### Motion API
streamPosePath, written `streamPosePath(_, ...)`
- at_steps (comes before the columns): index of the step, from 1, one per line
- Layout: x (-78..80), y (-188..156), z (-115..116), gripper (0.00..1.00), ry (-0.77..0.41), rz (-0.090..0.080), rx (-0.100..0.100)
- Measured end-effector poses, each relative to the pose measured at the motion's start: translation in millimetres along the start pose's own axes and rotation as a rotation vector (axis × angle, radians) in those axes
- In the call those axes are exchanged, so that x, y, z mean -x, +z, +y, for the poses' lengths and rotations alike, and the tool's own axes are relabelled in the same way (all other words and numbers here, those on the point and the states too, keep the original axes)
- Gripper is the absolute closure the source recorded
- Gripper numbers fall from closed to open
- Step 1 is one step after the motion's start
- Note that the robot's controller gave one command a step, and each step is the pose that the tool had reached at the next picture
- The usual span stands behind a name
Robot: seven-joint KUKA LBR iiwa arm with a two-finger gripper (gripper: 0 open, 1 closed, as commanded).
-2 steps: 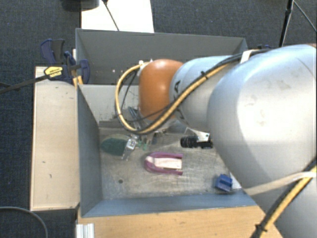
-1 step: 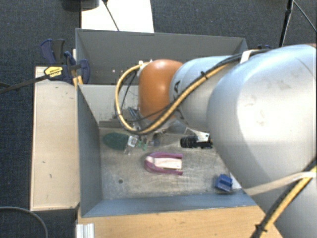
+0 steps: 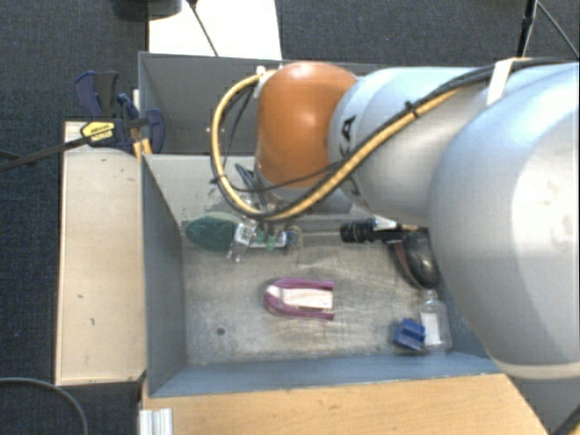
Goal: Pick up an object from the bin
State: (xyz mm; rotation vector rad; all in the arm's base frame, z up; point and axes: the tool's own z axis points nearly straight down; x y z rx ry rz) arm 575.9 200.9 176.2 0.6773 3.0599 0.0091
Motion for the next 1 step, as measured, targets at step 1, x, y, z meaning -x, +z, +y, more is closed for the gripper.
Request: streamPosePath(1, 5.0, -84.2, -3.3, 1.0, -0.003, -0.002, 0.0)
